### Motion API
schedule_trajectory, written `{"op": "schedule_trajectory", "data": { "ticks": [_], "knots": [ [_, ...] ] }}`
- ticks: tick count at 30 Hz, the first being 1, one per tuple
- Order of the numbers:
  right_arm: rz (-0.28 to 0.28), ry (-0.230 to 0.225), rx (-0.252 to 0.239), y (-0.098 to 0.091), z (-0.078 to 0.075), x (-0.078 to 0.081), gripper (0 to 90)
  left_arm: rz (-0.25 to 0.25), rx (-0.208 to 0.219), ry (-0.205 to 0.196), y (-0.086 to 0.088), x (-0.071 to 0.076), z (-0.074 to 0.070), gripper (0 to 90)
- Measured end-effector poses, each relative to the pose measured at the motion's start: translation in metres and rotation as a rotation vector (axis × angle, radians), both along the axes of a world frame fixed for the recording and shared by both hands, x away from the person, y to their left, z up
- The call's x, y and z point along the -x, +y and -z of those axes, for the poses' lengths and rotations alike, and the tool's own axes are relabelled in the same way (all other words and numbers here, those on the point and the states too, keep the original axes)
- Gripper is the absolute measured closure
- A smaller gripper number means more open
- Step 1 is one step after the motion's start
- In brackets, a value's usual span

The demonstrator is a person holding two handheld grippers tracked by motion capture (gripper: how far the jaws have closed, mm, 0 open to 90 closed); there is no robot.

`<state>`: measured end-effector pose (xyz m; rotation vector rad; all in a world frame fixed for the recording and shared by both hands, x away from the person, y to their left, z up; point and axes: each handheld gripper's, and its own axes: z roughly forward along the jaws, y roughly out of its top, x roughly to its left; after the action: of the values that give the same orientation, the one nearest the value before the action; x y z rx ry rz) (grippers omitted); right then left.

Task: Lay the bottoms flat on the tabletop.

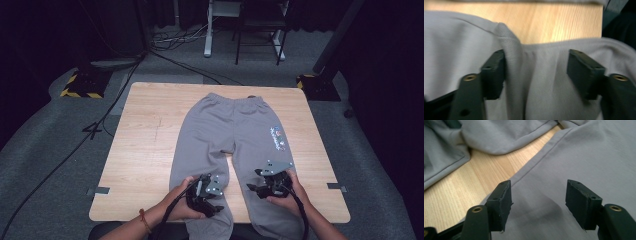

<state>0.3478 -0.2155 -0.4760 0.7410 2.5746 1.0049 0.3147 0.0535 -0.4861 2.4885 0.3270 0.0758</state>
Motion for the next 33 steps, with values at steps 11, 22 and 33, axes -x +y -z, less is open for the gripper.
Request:
{"op": "schedule_trajectory", "data": {
  "ticks": [11,22,33],
  "knots": [
    [0.027,0.003,-0.02,-0.008,0.001,-0.003,39.7,0.17,0.011,0.032,0.002,0.021,-0.002,80.3],
    [0.042,-0.035,-0.033,-0.022,-0.013,-0.01,34.7,0.017,0.106,-0.04,0.008,-0.001,-0.025,27.4],
    [0.198,-0.005,-0.044,-0.054,-0.007,-0.088,27.9,-0.286,0.207,0.043,0.035,-0.125,-0.01,24.4]
  ]
}}
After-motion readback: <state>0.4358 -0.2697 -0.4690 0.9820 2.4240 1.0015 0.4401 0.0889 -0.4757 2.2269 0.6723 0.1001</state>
